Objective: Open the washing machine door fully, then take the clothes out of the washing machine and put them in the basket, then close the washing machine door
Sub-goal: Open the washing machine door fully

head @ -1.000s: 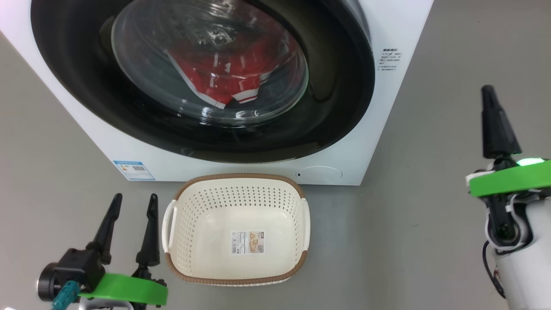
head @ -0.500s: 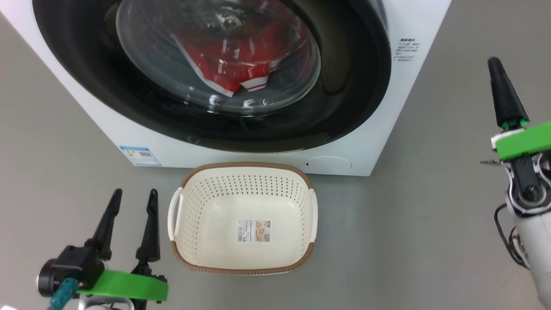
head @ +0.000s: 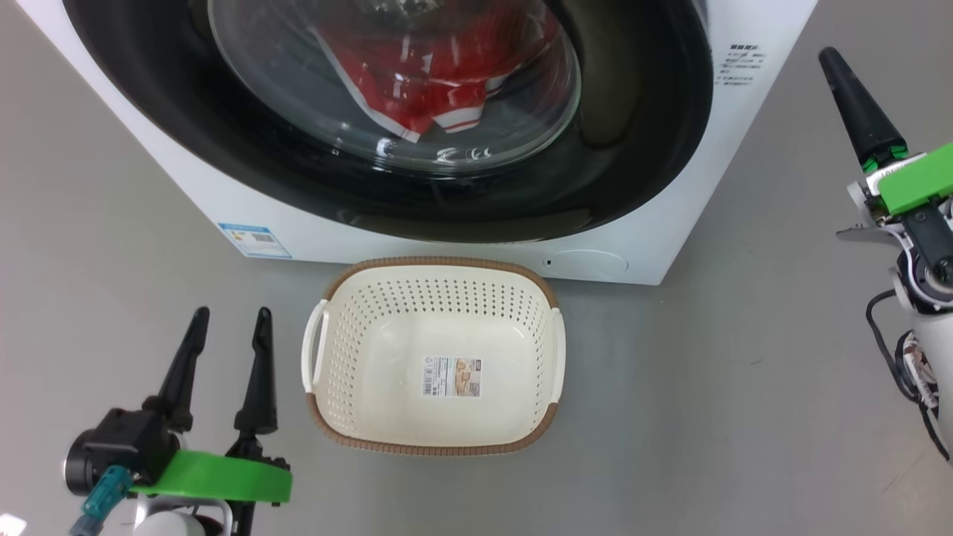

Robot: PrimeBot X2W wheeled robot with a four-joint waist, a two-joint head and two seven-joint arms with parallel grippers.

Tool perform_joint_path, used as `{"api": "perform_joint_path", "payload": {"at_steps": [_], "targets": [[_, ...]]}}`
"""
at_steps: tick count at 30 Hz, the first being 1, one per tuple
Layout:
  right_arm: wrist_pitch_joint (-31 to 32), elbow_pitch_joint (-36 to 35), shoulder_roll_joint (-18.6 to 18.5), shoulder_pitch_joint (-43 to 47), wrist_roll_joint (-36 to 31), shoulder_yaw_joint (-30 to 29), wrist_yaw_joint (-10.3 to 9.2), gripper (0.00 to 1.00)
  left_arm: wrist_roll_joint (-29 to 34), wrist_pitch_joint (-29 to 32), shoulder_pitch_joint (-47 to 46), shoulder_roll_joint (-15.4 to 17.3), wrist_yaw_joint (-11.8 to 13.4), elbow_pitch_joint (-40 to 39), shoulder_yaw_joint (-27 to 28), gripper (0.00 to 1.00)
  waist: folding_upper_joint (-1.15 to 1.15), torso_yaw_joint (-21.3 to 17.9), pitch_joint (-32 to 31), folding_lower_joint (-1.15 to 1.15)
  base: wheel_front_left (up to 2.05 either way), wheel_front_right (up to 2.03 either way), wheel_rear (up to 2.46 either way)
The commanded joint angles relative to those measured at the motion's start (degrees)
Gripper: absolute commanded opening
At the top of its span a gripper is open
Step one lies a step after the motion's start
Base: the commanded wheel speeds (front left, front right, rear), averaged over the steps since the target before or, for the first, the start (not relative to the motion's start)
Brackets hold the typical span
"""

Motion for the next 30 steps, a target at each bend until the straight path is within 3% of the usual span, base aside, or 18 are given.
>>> {"api": "perform_joint_path", "payload": {"at_steps": [1,10,30], "targets": [[1.35,-0.99,-0.89,-1.35,0.77,1.25,0.09,0.0,-0.18,-0.54,-2.02,0.84,-0.17,-1.63,1.93,1.0,0.0,0.31,0.47,0.0,0.0,0.0,0.0],[8.05,0.75,-1.3,-5.86,4.52,3.48,0.09,0.0,-0.2,-0.54,-2.96,0.62,-0.17,-2.0,1.97,1.0,0.0,0.71,2.46,0.0,0.0,0.0,0.0],[14.18,5.28,-0.23,-12.28,6.9,5.48,0.09,0.0,-0.41,-0.54,-4.15,0.27,-0.17,-1.83,1.68,1.0,0.0,2.42,4.96,0.0,0.0,0.0,0.0]]}}
